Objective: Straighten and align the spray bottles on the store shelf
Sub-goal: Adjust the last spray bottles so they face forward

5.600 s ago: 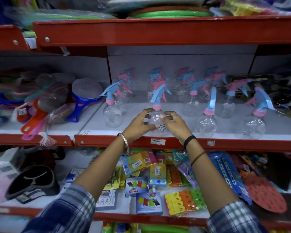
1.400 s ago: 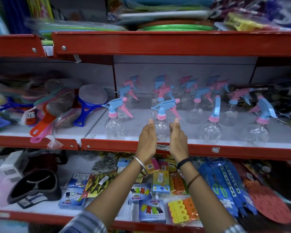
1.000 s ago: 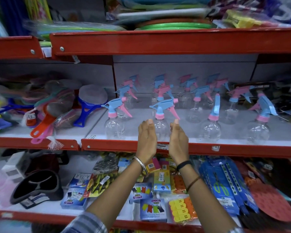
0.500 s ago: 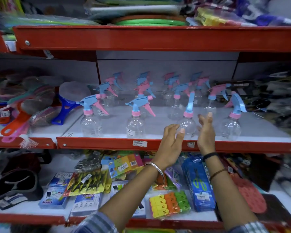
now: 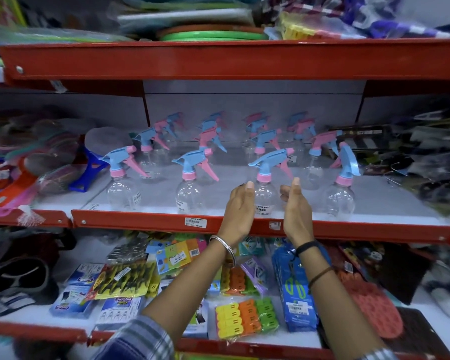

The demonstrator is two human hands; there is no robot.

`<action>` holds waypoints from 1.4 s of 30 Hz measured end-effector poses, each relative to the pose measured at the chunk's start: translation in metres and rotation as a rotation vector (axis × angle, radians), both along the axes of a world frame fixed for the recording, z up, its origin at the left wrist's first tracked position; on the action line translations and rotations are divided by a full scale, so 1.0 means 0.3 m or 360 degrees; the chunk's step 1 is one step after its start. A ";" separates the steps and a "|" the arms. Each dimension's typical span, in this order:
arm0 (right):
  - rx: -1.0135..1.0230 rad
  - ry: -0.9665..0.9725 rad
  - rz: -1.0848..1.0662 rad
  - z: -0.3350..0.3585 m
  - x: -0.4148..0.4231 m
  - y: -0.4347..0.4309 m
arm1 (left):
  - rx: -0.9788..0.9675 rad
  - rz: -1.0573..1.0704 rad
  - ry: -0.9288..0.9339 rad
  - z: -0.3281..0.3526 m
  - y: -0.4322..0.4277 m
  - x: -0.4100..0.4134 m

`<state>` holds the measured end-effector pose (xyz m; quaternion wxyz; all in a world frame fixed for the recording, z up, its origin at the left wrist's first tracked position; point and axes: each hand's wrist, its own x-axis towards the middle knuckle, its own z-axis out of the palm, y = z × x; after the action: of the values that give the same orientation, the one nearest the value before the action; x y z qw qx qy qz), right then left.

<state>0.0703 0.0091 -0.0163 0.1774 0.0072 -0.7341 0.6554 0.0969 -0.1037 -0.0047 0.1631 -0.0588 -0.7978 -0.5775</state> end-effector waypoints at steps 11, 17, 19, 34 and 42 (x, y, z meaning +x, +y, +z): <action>0.0157 0.0023 0.0144 -0.009 0.002 0.007 | 0.0015 -0.0037 -0.0028 -0.020 0.013 -0.030; 0.0264 0.0095 0.0186 -0.007 0.013 0.014 | 0.0035 0.0009 -0.0012 -0.030 0.019 -0.043; 0.0248 0.0100 0.0215 -0.005 0.015 0.017 | 0.0045 0.0027 -0.0012 -0.033 0.022 -0.046; -0.0223 0.0780 -0.0496 -0.027 0.035 0.289 | -0.0086 -0.0102 0.0523 -0.107 0.277 0.037; 0.0084 -0.0063 -0.0124 0.012 -0.064 0.435 | 0.0100 -0.0313 -0.0029 -0.014 0.496 0.003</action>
<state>0.0512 0.1395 -0.0129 0.1878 -0.0297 -0.7543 0.6284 0.0979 0.0452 -0.0088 0.1000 -0.1264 -0.7712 -0.6159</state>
